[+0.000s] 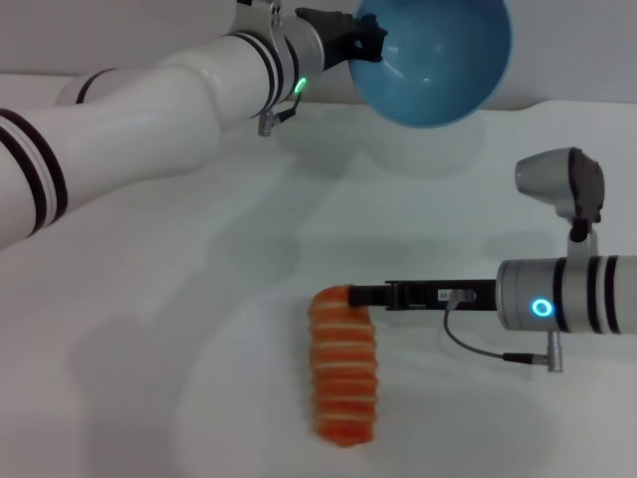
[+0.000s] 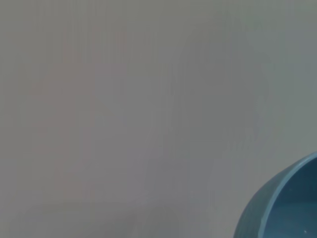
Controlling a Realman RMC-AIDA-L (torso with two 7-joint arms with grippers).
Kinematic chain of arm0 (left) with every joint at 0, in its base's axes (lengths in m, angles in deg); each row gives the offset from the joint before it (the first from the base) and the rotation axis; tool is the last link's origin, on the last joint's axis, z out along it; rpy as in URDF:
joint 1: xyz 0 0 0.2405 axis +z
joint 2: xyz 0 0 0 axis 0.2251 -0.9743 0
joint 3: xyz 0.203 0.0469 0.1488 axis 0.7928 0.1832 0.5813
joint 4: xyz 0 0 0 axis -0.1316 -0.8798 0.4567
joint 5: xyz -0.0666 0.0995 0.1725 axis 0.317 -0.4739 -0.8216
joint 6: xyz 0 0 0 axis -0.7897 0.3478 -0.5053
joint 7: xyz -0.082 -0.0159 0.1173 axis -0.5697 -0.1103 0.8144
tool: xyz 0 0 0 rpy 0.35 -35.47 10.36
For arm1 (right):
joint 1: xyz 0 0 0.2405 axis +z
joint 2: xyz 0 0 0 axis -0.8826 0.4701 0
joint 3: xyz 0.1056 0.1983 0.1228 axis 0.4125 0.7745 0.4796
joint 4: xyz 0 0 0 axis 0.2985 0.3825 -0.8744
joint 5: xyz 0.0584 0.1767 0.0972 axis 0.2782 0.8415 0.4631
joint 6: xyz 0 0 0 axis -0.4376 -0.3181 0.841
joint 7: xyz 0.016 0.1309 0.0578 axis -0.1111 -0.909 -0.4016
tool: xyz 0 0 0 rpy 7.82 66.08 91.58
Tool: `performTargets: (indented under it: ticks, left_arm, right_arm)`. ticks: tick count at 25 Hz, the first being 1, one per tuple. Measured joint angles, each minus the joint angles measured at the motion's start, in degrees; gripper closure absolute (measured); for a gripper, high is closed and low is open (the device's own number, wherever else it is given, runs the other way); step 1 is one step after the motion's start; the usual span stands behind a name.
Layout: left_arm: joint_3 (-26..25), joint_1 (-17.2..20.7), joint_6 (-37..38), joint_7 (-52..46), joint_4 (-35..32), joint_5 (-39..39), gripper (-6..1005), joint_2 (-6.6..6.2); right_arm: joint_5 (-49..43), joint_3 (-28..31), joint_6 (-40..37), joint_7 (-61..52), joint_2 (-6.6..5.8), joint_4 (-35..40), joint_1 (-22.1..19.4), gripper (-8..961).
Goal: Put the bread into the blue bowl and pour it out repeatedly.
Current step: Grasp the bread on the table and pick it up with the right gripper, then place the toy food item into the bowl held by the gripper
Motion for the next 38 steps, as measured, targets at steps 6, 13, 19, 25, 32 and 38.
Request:
performTargets:
  ticks: [6,13,19,25,32,38]
  left_arm:
    - [-0.4,0.1,0.3,-0.1,0.5,0.0,1000,0.0]
    - [-1.2,-0.3,3.2,-0.3,1.6,0.1,999,-0.02]
    - [-2.9,-1.3,6.4,-0.3,2.9,0.2,999,-0.18]
    - [-5.2,-3.2,14.4,-0.3,5.6,-0.1,1000,-0.46]
    - [-7.2,-5.8,20.8,0.0,9.6,-0.4,999,-0.6]
    - [-7.1,-6.3,23.8,0.0,10.5,-0.4,1000,-0.57]
  right_arm:
    - [-0.6,-0.6,-3.5,0.1,-0.46,6.7,-3.7,883]
    - [-1.4,-1.7,-9.4,-0.4,-1.03,18.3,-8.3,905]
    - [-1.7,-1.7,-13.2,-3.5,-1.2,29.8,-12.8,908]
    - [-2.1,-0.7,-16.9,-8.5,-1.21,45.1,-18.2,912]
    - [-3.2,4.9,-19.7,-9.5,-1.23,53.7,-20.6,912]
    - [-2.7,9.3,-20.9,-9.5,-1.2,56.0,-21.0,913]
